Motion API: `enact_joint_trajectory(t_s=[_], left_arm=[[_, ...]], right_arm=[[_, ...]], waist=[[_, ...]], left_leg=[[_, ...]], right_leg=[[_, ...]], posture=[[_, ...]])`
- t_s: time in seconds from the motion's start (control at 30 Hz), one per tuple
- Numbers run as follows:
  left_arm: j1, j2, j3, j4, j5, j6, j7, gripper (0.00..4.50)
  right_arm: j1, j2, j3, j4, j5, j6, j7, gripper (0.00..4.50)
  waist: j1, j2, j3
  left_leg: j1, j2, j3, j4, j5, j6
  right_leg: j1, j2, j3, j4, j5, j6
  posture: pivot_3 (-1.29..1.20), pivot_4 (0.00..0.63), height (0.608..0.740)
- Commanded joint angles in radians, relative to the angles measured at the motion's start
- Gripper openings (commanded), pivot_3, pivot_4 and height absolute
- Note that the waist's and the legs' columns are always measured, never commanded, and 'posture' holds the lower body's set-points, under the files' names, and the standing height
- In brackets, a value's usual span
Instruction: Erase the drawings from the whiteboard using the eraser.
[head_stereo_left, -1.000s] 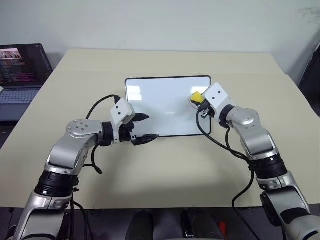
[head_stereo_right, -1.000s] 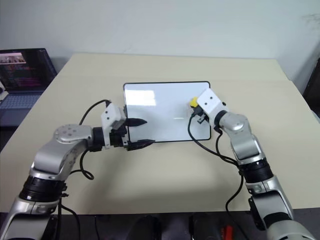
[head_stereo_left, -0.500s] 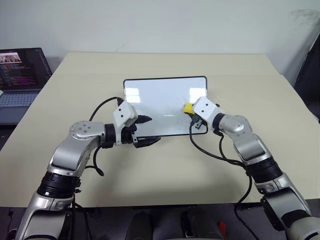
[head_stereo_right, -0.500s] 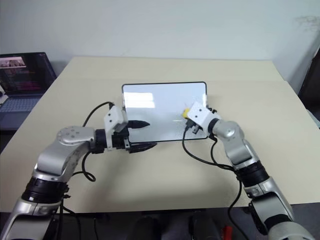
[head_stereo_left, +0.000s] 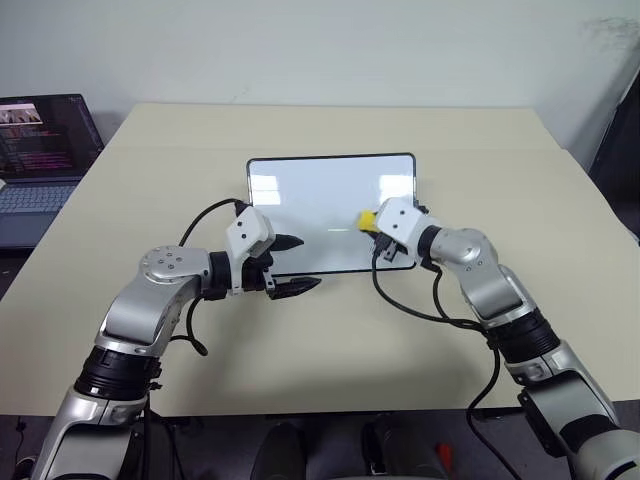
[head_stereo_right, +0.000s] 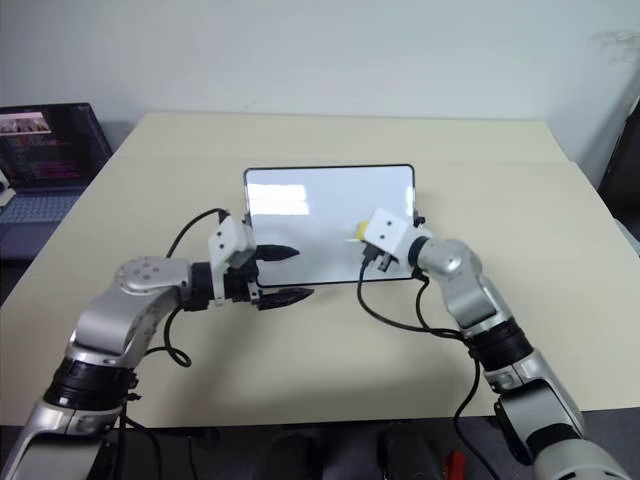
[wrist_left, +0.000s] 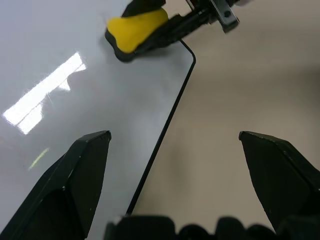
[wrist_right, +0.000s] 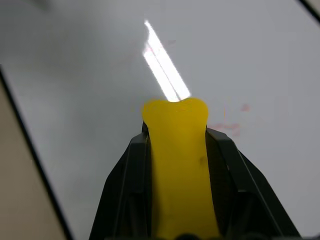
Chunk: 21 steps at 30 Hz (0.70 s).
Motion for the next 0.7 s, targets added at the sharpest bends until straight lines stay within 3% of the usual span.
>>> enact_joint_trajectory(t_s=[0.03,0.23,0.5,0.7], left_arm=[[-0.012,0.009,0.023,-0.019,-0.003,-0.014,-0.008,4.5],[-0.024,0.004,0.01,-0.021,-0.002,-0.005,-0.012,4.5],[-0.013,-0.002,0.017,-0.058,-0.02,0.038,0.001,4.5],[-0.028,0.001,0.016,-0.058,-0.017,0.045,-0.003,4.5]], right_arm=[[-0.045,0.012,-0.037,0.034,-0.041,-0.026,-0.09,1.14],[-0.088,0.009,-0.06,0.088,-0.044,-0.053,-0.125,1.14],[0.022,-0.037,-0.02,-0.018,-0.008,0.046,0.044,1.14],[-0.034,-0.018,-0.075,0.029,-0.064,-0.031,-0.112,1.14]], waist=[[0.0,0.0,0.0],[0.001,0.0,0.0],[0.001,0.0,0.0],[0.0,0.0,0.0]], left_leg=[[0.0,0.0,0.0,0.0,0.0,0.0],[0.001,0.0,0.0,0.0,0.0,0.0],[0.0,0.0,0.0,0.0,0.0,0.0],[0.001,0.0,0.0,0.0,0.0,0.0]], right_leg=[[0.0,0.0,0.0,0.001,0.0,0.0],[0.0,0.0,0.0,0.002,0.0,0.0],[0.0,0.0,0.0,-0.001,0.0,-0.001],[0.0,0.0,0.0,0.003,-0.002,0.003]], posture=[[0.0,0.15,0.74],[0.0,0.15,0.74],[0.0,0.15,0.74],[0.0,0.15,0.74]])
